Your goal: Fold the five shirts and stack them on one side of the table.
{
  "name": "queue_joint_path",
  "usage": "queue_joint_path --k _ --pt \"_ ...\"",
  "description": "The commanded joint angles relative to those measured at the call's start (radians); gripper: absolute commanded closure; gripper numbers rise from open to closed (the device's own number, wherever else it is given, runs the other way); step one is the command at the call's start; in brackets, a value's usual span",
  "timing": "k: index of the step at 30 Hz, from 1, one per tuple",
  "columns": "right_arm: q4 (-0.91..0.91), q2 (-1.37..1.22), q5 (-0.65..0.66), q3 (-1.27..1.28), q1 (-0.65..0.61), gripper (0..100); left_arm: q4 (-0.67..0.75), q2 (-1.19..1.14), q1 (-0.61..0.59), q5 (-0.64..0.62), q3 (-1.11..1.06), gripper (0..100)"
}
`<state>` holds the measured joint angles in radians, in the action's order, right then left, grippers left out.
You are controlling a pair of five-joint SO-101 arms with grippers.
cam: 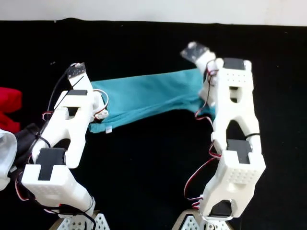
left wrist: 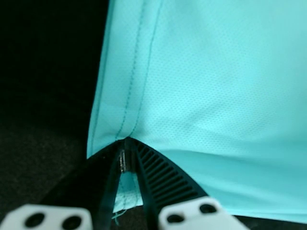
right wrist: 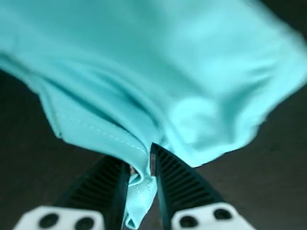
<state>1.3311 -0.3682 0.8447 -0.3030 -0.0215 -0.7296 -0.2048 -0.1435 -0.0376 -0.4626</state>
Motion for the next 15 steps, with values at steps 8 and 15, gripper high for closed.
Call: queue_joint_path --k 8,15 --pt "-0.116 -0.323 -0.169 -0.355 -0.062 92.1 0.035 -0.005 -0.012 -0.005 0.021 99" --pt "-0.117 -0.621 -0.402 -0.823 -0.035 77.6 0.035 -0.005 -0.012 -0.005 0.021 99"
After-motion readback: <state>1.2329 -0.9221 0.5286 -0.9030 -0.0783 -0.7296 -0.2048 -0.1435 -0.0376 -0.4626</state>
